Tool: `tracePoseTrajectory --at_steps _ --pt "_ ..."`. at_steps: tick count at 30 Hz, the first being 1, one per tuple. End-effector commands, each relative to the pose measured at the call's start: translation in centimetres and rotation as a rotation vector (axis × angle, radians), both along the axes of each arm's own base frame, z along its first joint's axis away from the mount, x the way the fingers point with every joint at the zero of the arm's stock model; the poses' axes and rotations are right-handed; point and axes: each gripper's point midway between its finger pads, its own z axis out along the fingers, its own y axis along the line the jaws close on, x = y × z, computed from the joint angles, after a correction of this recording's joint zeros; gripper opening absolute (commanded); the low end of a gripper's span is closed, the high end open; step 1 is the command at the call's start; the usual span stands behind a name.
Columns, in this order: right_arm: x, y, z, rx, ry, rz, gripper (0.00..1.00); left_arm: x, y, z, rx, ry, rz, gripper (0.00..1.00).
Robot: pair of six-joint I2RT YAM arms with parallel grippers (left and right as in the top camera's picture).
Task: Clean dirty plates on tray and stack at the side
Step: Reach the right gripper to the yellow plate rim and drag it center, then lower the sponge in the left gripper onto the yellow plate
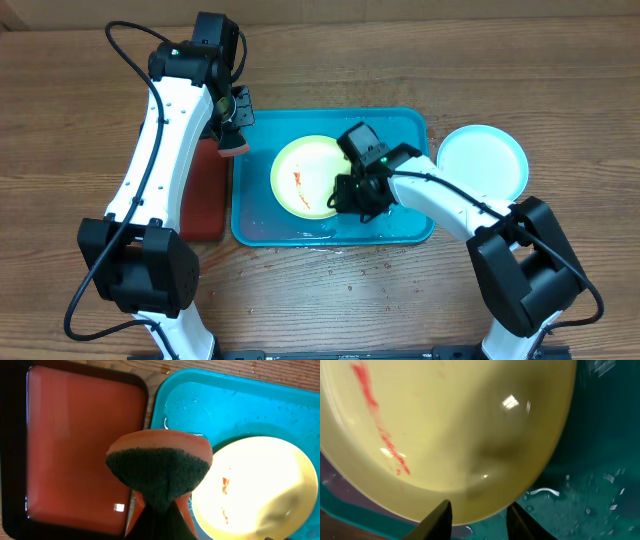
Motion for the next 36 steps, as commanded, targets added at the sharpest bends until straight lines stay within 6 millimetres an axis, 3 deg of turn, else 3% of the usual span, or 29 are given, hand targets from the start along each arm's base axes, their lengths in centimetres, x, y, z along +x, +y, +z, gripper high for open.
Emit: tracePoseTrajectory --at_steps 1,4,10,13,15,21,24,29,36 --pt "4.1 -1.3 1.7 -0.061 -0.144 -0.007 0.46 -0.1 -0.2 0.3 -0.005 -0.008 -0.024 0.04" --pt "6.6 -3.3 1.6 -0.122 -0.229 -0.019 0.49 -0.1 -0.2 0.3 -0.005 -0.008 -0.023 0.04" --pt "8.6 -4.0 -0.9 -0.123 -0.267 0.096 0.53 0.0 -0.2 0.3 -0.005 -0.010 -0.023 0.04" --pt "8.2 -3.5 -2.4 -0.097 -0.231 0.123 0.52 -0.1 -0.3 0.3 -0.006 -0.009 -0.025 0.04" --pt "8.0 -3.0 -2.4 -0.069 -0.222 0.129 0.46 -0.1 -0.4 0.3 -0.006 -0.009 -0.027 0.04" --pt "7.8 -2.8 -2.4 -0.037 -0.164 -0.026 0.15 0.0 -1.0 0.4 -0.007 -0.017 -0.042 0.04" --pt "7.2 -3.1 -2.6 -0.035 -0.100 -0.141 0.05 0.0 -1.9 0.3 -0.007 -0.020 -0.064 0.04" --pt "5.7 -3.1 -2.8 -0.020 -0.007 -0.210 0.04 -0.1 -4.1 -1.0 -0.009 -0.025 -0.114 0.04" --pt "4.1 -1.6 -2.8 0.013 0.042 -0.169 0.04 -1.5 -8.9 -5.6 -0.079 -0.001 -0.238 0.04"
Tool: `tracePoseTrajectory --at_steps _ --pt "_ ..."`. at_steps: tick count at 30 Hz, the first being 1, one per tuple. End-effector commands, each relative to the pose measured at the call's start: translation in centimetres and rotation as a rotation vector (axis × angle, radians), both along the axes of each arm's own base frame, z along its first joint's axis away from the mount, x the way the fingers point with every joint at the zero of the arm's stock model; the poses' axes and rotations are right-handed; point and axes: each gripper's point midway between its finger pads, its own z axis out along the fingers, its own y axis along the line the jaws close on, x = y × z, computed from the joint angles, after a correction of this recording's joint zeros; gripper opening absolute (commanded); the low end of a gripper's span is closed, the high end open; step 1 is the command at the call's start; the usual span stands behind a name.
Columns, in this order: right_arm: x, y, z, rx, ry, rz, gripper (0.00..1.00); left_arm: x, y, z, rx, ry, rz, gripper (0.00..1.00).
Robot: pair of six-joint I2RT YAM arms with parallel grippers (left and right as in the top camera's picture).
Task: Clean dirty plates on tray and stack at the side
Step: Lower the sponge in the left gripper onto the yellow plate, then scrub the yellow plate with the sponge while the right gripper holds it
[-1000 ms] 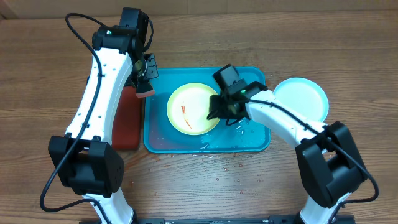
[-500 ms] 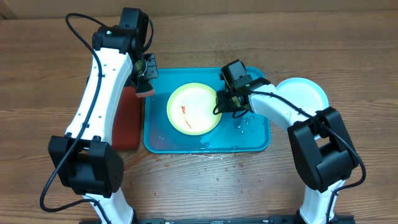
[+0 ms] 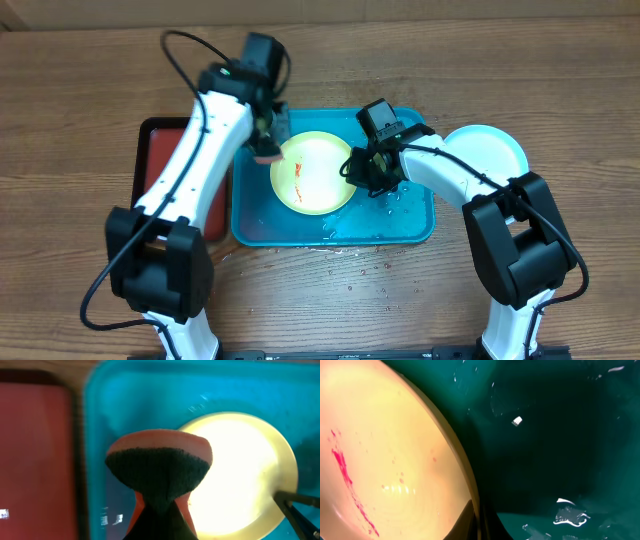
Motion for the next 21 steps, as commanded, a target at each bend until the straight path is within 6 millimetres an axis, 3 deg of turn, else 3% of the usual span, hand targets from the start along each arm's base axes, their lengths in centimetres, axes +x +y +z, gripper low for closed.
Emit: tracePoseTrajectory --at_steps 1,4,7,21 --pt "-1.5 1.3 -0.7 0.009 0.045 0.016 0.04 -1.6 -2.7 -2.3 -0.051 0.033 -0.096 0.04" --pt "-2.1 2.2 -0.8 0.008 0.046 0.043 0.04 -2.4 -3.8 -5.0 -0.050 0.034 -0.131 0.04" --pt "-2.6 2.7 -0.9 0.004 0.048 0.058 0.04 -3.1 -3.6 -6.6 -0.044 0.048 -0.140 0.04" --pt "-2.5 2.7 -0.9 -0.002 0.036 0.064 0.04 -4.5 -0.8 -10.5 0.110 0.050 -0.223 0.04"
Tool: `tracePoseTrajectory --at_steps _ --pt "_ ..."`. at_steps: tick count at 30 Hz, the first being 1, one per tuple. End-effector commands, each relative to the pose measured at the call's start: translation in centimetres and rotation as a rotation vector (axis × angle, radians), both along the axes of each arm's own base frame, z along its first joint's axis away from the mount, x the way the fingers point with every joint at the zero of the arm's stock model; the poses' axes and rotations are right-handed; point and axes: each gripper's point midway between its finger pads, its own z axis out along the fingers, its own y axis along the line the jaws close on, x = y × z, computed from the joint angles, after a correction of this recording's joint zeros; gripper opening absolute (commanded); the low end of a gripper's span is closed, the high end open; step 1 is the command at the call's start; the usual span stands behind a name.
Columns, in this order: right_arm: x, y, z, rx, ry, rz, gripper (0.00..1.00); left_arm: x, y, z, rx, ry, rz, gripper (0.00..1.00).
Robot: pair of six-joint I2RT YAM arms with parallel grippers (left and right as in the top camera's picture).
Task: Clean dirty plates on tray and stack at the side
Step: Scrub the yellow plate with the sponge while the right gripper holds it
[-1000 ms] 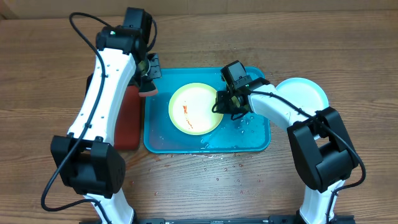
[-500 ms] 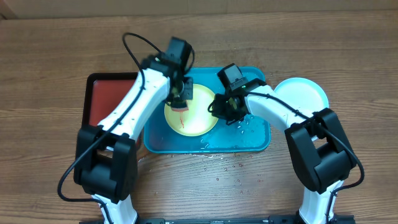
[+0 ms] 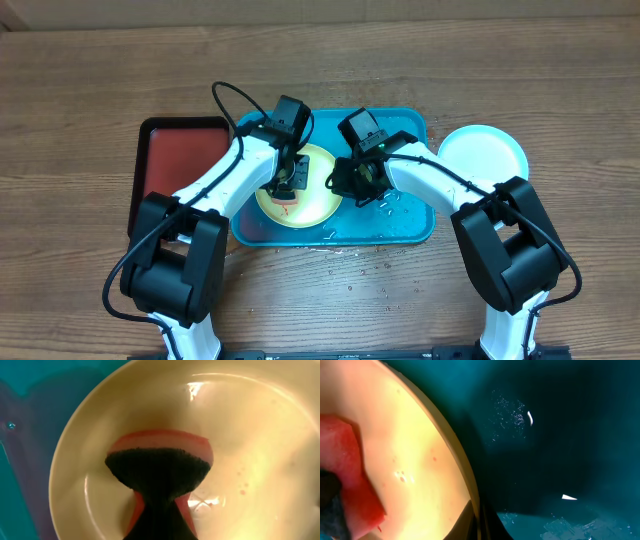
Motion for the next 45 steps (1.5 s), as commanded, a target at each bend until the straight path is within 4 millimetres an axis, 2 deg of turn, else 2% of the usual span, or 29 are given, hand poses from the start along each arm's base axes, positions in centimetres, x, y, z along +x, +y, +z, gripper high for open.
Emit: tracePoseTrajectory --at_steps 1,7,11,15,19,23,29,36,39,45 --pt "-0.5 -0.2 -1.0 -0.024 0.018 0.002 0.04 0.1 1.1 -0.3 0.070 -0.025 -0.098 0.04" --pt "-0.3 -0.4 -1.0 -0.035 0.010 -0.002 0.04 0.6 0.3 -0.2 0.072 -0.050 -0.297 0.04" --pt "-0.3 -0.5 -1.0 -0.036 0.010 -0.002 0.04 2.0 0.1 0.1 0.099 -0.110 -0.394 0.04" --pt "-0.3 -0.4 -1.0 -0.036 0.010 -0.002 0.04 4.7 0.6 1.1 0.157 -0.224 -0.364 0.04" --pt "-0.4 -0.5 -1.0 -0.036 0.011 -0.002 0.04 6.0 0.2 1.8 0.153 -0.285 -0.354 0.04" --pt "-0.3 -0.4 -1.0 -0.036 0.010 -0.002 0.04 4.9 0.4 1.3 0.157 -0.237 -0.365 0.04" --pt "-0.3 -0.5 -1.0 -0.036 0.010 -0.002 0.04 0.4 -0.3 -0.3 0.062 -0.043 -0.418 0.04" --pt "-0.3 -0.5 -1.0 -0.036 0.010 -0.002 0.04 -4.4 -4.8 0.0 -0.254 0.105 -0.571 0.04" --pt "-0.3 -0.4 -1.0 -0.036 0.010 -0.002 0.04 -4.8 -5.9 0.4 -0.321 0.101 -0.610 0.04" --pt "-0.3 -0.5 -1.0 -0.036 0.010 -0.002 0.04 -1.9 -5.3 0.3 -0.232 -0.010 -0.609 0.04"
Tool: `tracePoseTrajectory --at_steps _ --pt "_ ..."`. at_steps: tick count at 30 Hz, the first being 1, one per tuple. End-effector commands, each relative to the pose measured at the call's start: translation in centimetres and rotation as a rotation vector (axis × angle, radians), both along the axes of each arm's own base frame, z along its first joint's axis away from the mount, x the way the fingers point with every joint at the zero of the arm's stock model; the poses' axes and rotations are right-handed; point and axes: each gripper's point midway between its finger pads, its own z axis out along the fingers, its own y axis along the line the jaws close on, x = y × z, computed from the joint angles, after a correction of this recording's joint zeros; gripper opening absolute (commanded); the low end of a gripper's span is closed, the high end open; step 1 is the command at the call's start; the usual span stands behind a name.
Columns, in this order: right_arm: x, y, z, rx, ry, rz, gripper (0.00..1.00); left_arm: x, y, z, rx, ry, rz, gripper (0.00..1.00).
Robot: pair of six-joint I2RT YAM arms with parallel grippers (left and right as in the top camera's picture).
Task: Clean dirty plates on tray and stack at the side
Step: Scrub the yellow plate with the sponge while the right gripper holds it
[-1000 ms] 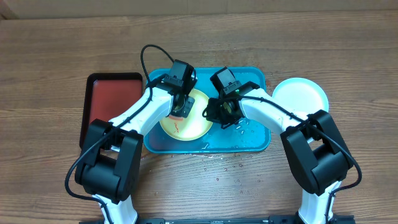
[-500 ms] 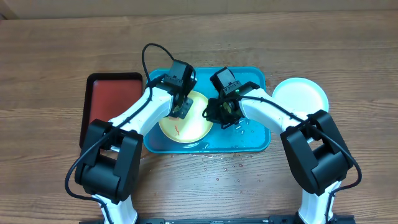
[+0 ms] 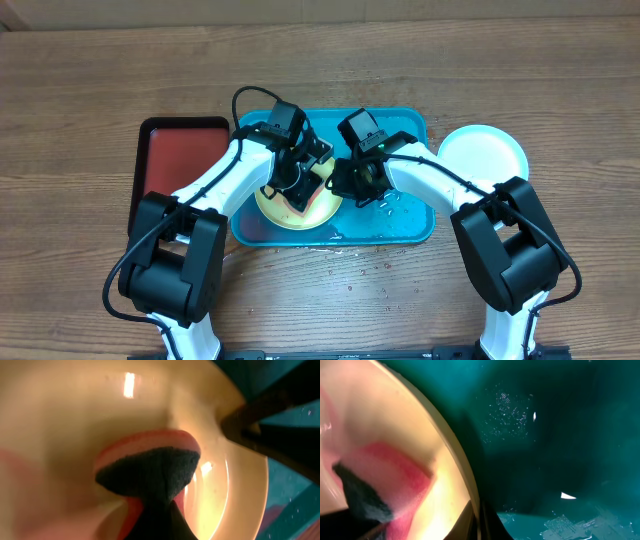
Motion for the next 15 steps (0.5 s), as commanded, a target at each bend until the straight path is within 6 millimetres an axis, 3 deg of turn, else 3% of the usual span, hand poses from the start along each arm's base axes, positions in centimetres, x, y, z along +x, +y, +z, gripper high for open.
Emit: tracePoseTrajectory --at_steps 1,3,9,12,15 --pt "-0.3 -0.4 -1.0 -0.032 0.010 -0.007 0.04 1.2 -0.5 0.4 -0.005 -0.072 -0.028 0.05" --pt "-0.3 -0.4 -1.0 -0.033 0.010 -0.007 0.04 3.5 0.9 0.5 0.079 -0.162 0.057 0.04" --pt "-0.3 -0.4 -1.0 -0.033 0.010 -0.007 0.04 7.2 5.3 1.4 0.285 -0.329 0.317 0.04" --pt "-0.3 -0.4 -1.0 -0.033 0.009 -0.007 0.04 7.5 7.6 1.8 0.376 -0.363 0.467 0.04" --pt "-0.2 -0.4 -1.0 -0.035 0.008 -0.008 0.04 6.3 8.4 1.4 0.403 -0.315 0.523 0.04"
